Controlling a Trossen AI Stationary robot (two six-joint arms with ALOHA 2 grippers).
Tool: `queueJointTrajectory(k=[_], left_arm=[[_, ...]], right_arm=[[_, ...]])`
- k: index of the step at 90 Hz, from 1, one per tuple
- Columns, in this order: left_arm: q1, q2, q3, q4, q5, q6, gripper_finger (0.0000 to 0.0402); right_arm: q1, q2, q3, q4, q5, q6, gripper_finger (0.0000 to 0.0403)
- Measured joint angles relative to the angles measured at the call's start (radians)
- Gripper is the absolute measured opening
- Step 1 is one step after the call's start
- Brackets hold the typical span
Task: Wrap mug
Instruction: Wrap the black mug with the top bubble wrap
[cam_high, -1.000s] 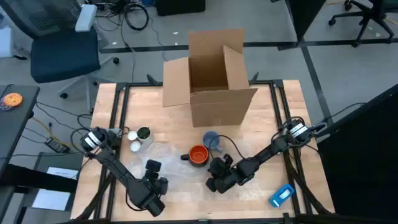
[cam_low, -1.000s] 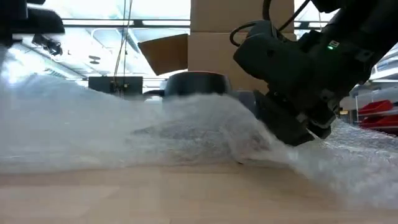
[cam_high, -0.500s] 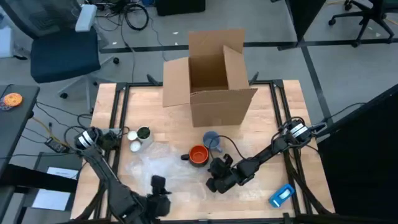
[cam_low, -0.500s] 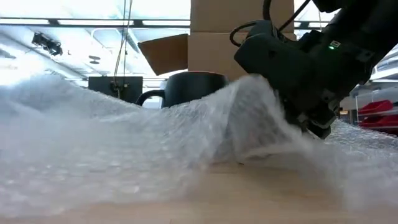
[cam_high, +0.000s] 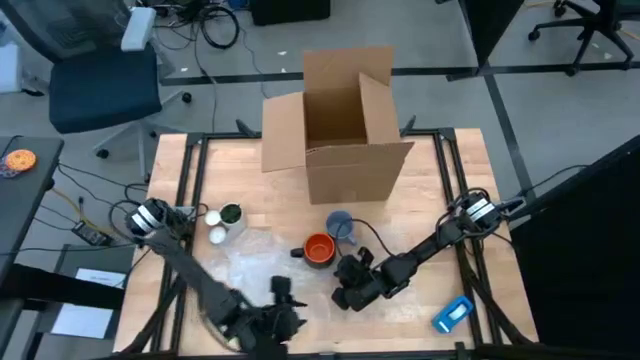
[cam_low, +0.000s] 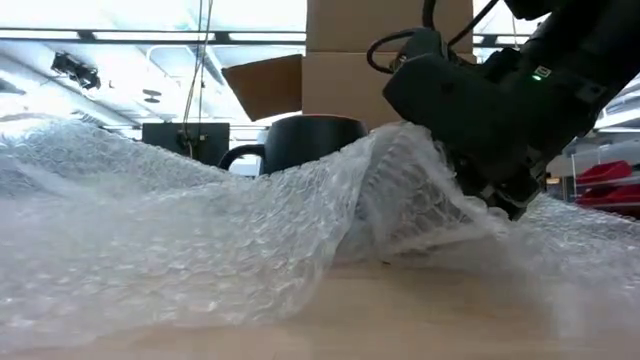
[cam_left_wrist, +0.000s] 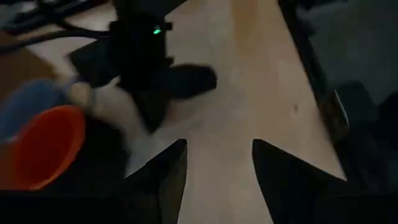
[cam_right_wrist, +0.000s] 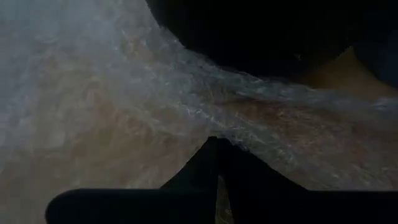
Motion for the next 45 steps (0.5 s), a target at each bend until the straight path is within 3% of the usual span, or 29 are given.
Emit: queueJointTrajectory(k=[18, 27, 45], left_arm=[[0.093, 0.000, -0.191, 0.208, 0.045, -0.042, 0.0163], [0.111, -0.001, -0.267, 0.304, 0.130, -0.075, 0.0163], [0.136, -0.001, -0.375, 0.367, 0.139, -0.133, 0.0163]], right_arm=[[0.005, 0.003, 0.036, -0.006, -0.013, -0.064, 0.0000], [0.005, 0.003, 0.038, -0.006, -0.012, -0.071, 0.0000], [0.005, 0.003, 0.038, -0.006, -0.005, -0.077, 0.0000]])
